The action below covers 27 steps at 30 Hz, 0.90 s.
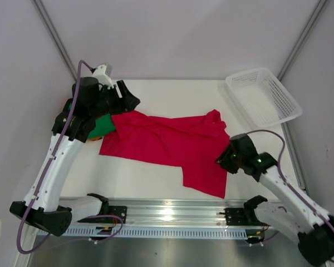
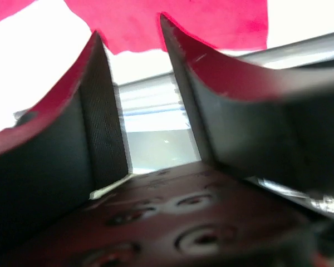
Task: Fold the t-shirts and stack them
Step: Flatten out the tshirt
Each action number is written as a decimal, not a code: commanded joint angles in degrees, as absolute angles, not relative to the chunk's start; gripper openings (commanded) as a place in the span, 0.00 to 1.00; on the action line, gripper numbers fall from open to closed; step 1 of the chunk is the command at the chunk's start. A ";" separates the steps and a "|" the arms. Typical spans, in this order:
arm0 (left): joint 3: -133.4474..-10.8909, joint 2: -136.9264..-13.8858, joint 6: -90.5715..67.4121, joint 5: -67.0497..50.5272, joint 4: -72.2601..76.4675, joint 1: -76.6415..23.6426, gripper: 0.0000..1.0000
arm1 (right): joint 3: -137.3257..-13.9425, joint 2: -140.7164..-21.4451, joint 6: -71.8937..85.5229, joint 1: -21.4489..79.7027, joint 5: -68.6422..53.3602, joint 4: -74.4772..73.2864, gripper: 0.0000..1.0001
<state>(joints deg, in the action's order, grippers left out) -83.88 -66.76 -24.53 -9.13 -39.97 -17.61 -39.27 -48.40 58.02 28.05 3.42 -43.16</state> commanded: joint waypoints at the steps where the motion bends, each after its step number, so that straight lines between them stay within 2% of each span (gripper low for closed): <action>1: -86.04 -66.36 -24.00 -10.64 -38.49 -17.49 0.69 | -43.22 -62.60 46.71 28.56 1.40 -35.51 0.42; 5: -86.83 -66.18 -22.77 -9.76 -39.64 -17.40 0.69 | -52.81 -76.33 36.42 28.83 2.81 -37.79 0.41; 8: -86.93 -65.48 -21.98 -8.70 -40.08 -17.40 0.69 | -56.51 -81.19 33.23 29.09 2.11 -37.97 0.41; 15: -85.78 -64.25 -22.06 -8.70 -39.55 -16.96 0.69 | -57.04 -88.48 32.52 31.98 0.70 -34.37 0.41; 20: -86.39 -64.34 -22.06 -9.05 -39.46 -16.88 0.69 | -61.77 -95.62 30.76 36.55 1.75 -37.17 0.40; 27: -86.92 -63.28 -21.97 -9.05 -39.81 -16.00 0.70 | -62.23 -100.54 32.43 41.83 2.37 -38.23 0.39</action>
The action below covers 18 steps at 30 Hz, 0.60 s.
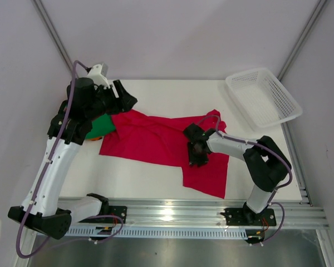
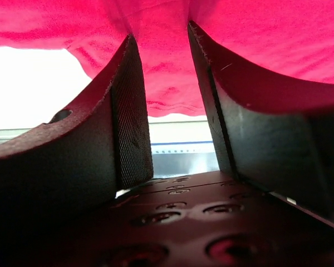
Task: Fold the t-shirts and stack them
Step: Flatten out the tshirt
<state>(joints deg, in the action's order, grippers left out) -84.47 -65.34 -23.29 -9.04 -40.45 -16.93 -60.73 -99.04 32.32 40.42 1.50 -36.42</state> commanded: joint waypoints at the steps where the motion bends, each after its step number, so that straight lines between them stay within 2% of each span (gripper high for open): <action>1: -87.01 -63.11 -21.89 -9.14 -39.81 -15.82 0.70 | -62.05 -101.50 33.30 43.05 2.46 -38.49 0.39; 11: -89.12 -61.52 -21.88 -10.46 -40.34 -13.98 0.72 | -52.30 -98.79 40.69 48.43 0.70 -39.19 0.38; 18: -91.32 -61.44 -22.06 -11.78 -40.43 -13.10 0.74 | -44.13 -90.28 49.38 52.73 -1.84 -42.62 0.38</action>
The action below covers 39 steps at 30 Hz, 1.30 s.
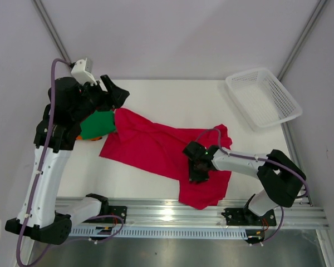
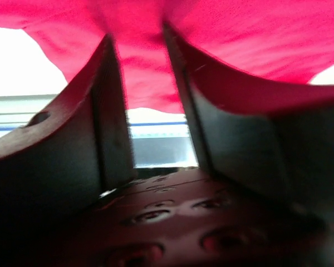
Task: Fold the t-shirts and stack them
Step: Flatten out the tshirt
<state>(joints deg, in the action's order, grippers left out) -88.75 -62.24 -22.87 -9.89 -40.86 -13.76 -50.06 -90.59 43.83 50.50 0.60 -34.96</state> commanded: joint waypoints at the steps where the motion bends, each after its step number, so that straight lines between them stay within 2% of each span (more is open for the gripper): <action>1: -91.75 -61.52 -22.06 -11.95 -40.43 -13.01 0.74 | -43.25 -89.13 50.18 53.08 -2.02 -43.24 0.38; 11: -92.37 -62.23 -22.67 -13.80 -40.08 -12.92 0.75 | -38.06 -75.51 58.00 54.40 0.00 -49.92 0.38; 19: -91.14 -61.70 -23.73 -15.12 -39.55 -12.92 0.75 | -38.84 -76.99 57.49 54.40 3.42 -46.59 0.38; 28: -87.02 -60.91 -20.75 -12.14 -41.39 -12.92 0.75 | -46.31 -70.94 52.30 54.67 12.91 -41.58 0.39; 35: -82.80 -70.20 -18.19 -4.49 -47.72 -12.92 0.72 | -54.40 -70.04 46.50 53.27 19.25 -43.41 0.40; 39: -80.16 -74.00 -20.30 -6.58 -46.76 -12.92 0.71 | -57.12 -72.15 45.44 50.10 19.77 -45.08 0.40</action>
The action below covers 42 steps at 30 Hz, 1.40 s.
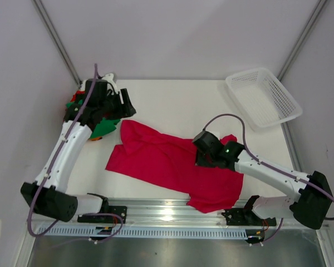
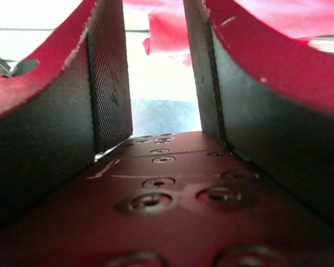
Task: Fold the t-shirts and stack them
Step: Flatten out the tshirt
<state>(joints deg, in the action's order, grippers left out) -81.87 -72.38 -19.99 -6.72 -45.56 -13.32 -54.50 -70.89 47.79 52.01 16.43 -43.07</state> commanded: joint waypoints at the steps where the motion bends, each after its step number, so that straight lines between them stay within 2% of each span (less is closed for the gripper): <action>1: -79.81 -74.61 -20.74 -7.37 -46.24 -12.92 0.70 | -57.74 -72.42 45.70 49.40 19.86 -45.35 0.40; 5: -78.58 -76.11 -23.11 -9.84 -44.83 -12.92 0.70 | -57.40 -73.92 54.37 43.53 19.51 -47.63 0.41; 8: -77.70 -76.38 -23.55 -10.46 -44.12 -12.92 0.70 | -51.63 -71.73 66.15 41.92 15.74 -40.72 0.40; 11: -77.61 -76.29 -23.29 -10.37 -43.95 -12.92 0.70 | -46.95 -68.56 78.02 43.50 17.56 -32.70 0.39; 15: -78.49 -76.38 -22.24 -9.58 -44.56 -12.92 0.70 | -47.72 -67.77 92.34 46.92 25.46 -40.84 0.39; 19: -78.40 -76.29 -22.06 -9.32 -44.65 -12.92 0.70 | -43.17 -61.37 108.93 48.43 29.61 -44.46 0.39; 26: -76.47 -75.76 -21.09 -9.58 -45.26 -12.92 0.70 | -39.55 -53.45 127.22 48.60 36.82 -58.60 0.39; 31: -75.67 -75.50 -20.74 -10.11 -45.44 -12.92 0.70 | -37.80 -50.98 134.82 48.69 36.82 -64.25 0.38; 42: -75.76 -72.86 -19.51 -11.25 -46.84 -13.01 0.70 | -36.13 -53.26 135.00 44.04 39.20 -59.16 0.38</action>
